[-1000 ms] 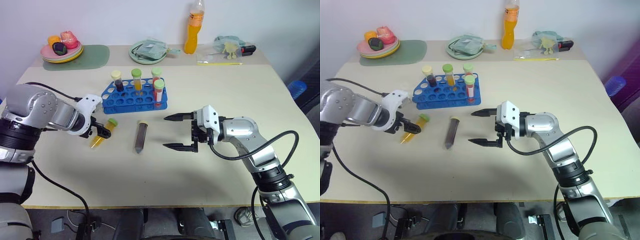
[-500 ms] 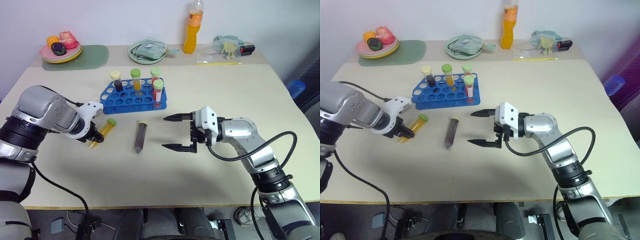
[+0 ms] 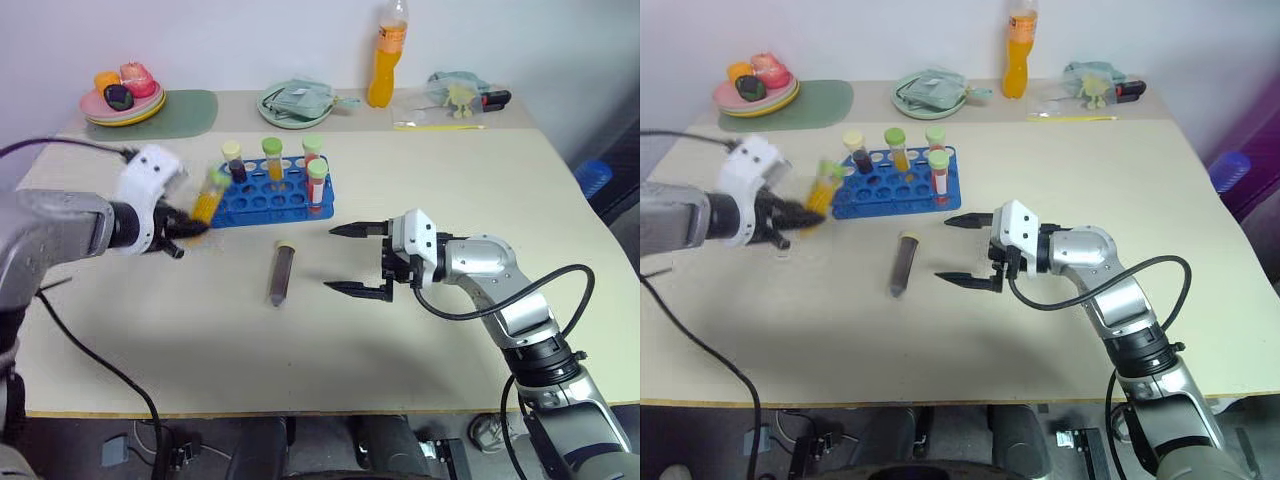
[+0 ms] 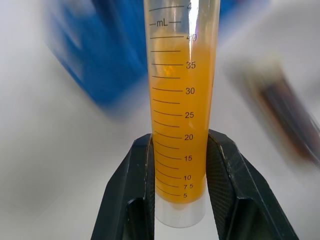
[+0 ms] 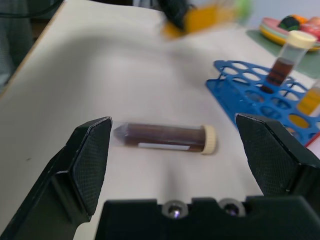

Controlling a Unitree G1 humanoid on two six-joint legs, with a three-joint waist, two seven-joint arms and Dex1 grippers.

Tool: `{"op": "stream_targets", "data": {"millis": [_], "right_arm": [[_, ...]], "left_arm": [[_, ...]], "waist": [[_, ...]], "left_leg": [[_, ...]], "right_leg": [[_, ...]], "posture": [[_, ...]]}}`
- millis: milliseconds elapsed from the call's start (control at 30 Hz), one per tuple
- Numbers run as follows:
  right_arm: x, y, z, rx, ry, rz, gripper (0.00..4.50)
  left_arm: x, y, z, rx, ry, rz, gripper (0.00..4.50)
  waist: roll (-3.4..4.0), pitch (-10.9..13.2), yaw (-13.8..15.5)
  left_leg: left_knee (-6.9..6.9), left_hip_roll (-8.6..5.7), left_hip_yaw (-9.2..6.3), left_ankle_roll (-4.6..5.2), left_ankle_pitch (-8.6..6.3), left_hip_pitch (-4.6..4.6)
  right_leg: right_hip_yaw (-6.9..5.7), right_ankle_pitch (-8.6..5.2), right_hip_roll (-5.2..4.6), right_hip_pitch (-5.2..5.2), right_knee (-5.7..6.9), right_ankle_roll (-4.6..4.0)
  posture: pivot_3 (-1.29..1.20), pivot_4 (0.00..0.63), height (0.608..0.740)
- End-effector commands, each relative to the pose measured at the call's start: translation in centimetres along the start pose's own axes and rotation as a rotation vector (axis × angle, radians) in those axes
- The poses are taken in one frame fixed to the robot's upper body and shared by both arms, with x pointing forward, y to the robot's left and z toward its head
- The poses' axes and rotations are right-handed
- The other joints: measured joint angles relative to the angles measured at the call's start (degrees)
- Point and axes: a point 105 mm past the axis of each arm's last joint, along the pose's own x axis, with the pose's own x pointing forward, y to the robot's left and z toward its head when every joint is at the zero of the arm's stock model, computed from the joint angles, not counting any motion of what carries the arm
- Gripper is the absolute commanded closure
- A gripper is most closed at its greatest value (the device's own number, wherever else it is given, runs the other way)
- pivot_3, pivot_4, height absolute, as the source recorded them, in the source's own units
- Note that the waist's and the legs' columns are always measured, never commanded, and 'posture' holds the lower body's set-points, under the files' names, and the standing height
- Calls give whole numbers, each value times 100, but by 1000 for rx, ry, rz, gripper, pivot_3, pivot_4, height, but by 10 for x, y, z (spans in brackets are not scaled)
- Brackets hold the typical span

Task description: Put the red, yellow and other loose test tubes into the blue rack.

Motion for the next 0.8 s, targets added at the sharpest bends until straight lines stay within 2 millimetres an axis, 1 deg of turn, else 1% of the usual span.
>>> {"op": "stream_targets", "data": {"millis": [33, 100, 167, 233, 267, 400, 467, 600, 800], "right_arm": [[1, -8, 16, -3, -69, -73, 118], [3, -9, 16, 0, -72, -84, 118], [6, -9, 17, 7, -80, -91, 118], [8, -9, 18, 11, -84, -94, 118], [8, -9, 18, 11, -84, -94, 118], [8, -12, 22, 3, -92, -106, 118], [7, -13, 23, 0, -89, -112, 118], [4, -15, 23, -8, -81, -125, 118], [1, -14, 24, 13, -78, -127, 118]], "left_arm": [[1, 2, 56, 22, -422, 186, 3683], [14, -3, 55, 8, -466, 240, 3683], [41, -11, 51, -42, -523, 309, 3683], [52, -18, 58, -11, -637, 375, 3683], [56, -20, 58, 8, -655, 395, 3683], [87, -45, 42, 42, -686, 351, 3683], [99, -50, 34, 4, -697, 319, 3683], [119, -60, 20, -8, -679, 269, 3683], [130, -65, 5, -32, -665, 256, 3683]], "waist": [[-2, -3, 104], [-15, -8, 108], [-11, -10, 101], [-15, -9, 106], [-15, -10, 103], [-12, -11, 73], [-12, -11, 72], [-13, -11, 76], [-13, -11, 76]], "left_leg": [[4, -3, -5, 9, 0, 6], [9, -7, -6, 12, 0, 10], [9, -14, 1, 13, 0, 10], [9, -17, 1, 13, 1, 9], [8, -16, 2, 12, 1, 7], [5, -13, 7, 7, 4, 3], [4, -12, 7, 14, 0, 4], [5, -13, 7, 17, -1, 3], [5, -13, 7, 19, -2, 3]], "right_leg": [[-6, 2, -1, 15, -5, -1], [-13, 3, 0, 27, -7, 1], [-8, 5, 1, 23, -7, 5], [-8, 6, 0, 21, -7, 6], [-9, 6, 1, 18, -7, 7], [-5, 6, 6, 7, -5, 7], [-5, 6, 7, 7, -5, 7], [-6, 6, 7, 7, -5, 7], [-6, 6, 8, 7, -4, 7]], "posture": [[0, 150, 729], [0, 150, 729], [0, 150, 729], [0, 150, 729], [0, 150, 729], [0, 150, 729], [0, 150, 729], [0, 150, 729], [0, 150, 729]]}}
